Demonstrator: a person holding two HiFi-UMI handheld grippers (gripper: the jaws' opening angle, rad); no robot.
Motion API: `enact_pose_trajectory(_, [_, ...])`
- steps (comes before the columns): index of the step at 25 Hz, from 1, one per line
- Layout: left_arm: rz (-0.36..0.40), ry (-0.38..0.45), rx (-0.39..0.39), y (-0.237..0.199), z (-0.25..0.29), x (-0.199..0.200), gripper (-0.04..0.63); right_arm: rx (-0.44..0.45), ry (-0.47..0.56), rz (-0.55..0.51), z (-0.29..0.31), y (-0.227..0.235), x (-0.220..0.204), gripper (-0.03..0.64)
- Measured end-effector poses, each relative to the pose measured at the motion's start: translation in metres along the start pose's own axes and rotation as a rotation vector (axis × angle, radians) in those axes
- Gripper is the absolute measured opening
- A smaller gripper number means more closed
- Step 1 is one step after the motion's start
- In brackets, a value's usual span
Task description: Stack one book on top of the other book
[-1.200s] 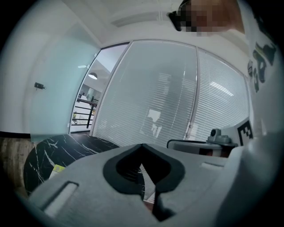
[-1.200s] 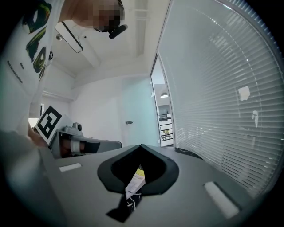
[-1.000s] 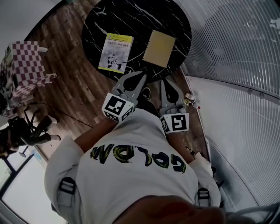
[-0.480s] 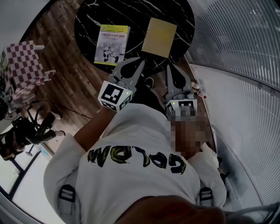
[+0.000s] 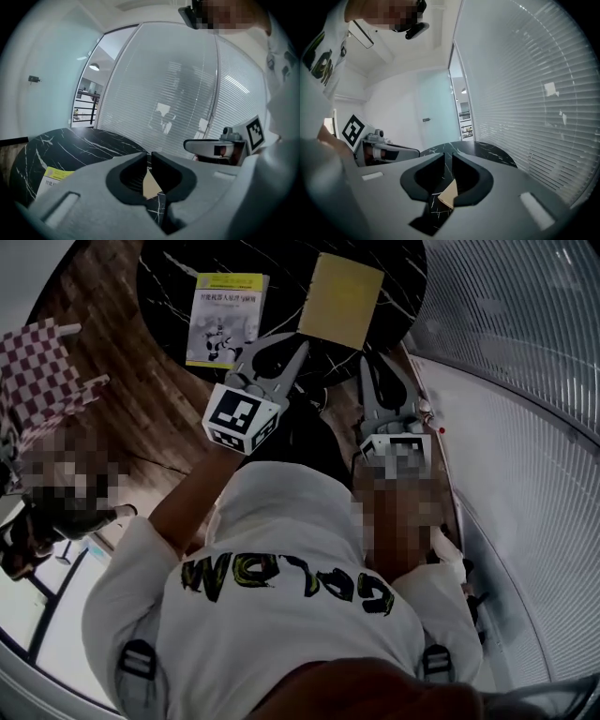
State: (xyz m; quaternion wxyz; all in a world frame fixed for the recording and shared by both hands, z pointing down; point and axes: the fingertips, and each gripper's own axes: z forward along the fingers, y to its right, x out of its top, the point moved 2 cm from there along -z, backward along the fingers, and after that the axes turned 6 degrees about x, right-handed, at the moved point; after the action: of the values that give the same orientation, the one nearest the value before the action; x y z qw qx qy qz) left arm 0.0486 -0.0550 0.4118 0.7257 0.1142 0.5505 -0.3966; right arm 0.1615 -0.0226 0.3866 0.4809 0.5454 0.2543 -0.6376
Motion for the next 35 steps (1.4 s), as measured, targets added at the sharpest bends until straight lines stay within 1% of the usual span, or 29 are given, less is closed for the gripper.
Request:
enact_pose_trajectory(3, [-0.015, -0.021, -0.018, -0.007, 0.018, -0.012, 0.039, -0.010, -0.032, 0.024, 0.013, 0.016, -0.017, 0.077])
enact_pose_trajectory(5, [-0.019, -0.043, -0.020, -0.013, 0.031, -0.024, 0.066, -0.015, -0.051, 0.039, 0.022, 0.027, -0.032, 0.097])
enact_pose_trajectory(7, [-0.026, -0.065, -0.014, -0.019, 0.044, -0.036, 0.084, -0.019, -0.066, 0.050, 0.029, 0.038, -0.046, 0.108])
enact_pose_trajectory(11, [-0.040, -0.106, 0.004, -0.036, 0.063, -0.055, 0.098, -0.022, -0.098, 0.071, 0.045, 0.052, -0.069, 0.148])
enact_pose_trajectory(13, [-0.050, -0.125, 0.006, -0.043, 0.073, -0.065, 0.105, -0.021, -0.116, 0.092, 0.052, 0.059, -0.082, 0.157])
enact_pose_trajectory(20, [-0.068, -0.174, 0.022, -0.063, 0.102, -0.103, 0.185, -0.027, -0.172, 0.129, 0.075, 0.083, -0.125, 0.236])
enact_pose_trajectory(23, [-0.068, -0.199, 0.029, -0.069, 0.112, -0.119, 0.202, -0.038, -0.196, 0.145, 0.080, 0.091, -0.144, 0.261])
enact_pose_trajectory(25, [-0.083, -0.213, 0.032, -0.073, 0.119, -0.129, 0.209, -0.050, -0.206, 0.163, 0.083, 0.097, -0.156, 0.262])
enact_pose_trajectory(28, [-0.133, -0.231, 0.039, -0.080, 0.129, -0.141, 0.224, -0.054, -0.220, 0.194, 0.088, 0.102, -0.171, 0.281])
enact_pose_trajectory(30, [-0.135, -0.246, 0.041, -0.085, 0.136, -0.146, 0.239, -0.053, -0.227, 0.212, 0.091, 0.105, -0.178, 0.305])
enact_pose_trajectory(35, [-0.135, -0.279, 0.029, -0.091, 0.150, -0.158, 0.268, -0.052, -0.237, 0.242, 0.100, 0.110, -0.194, 0.313])
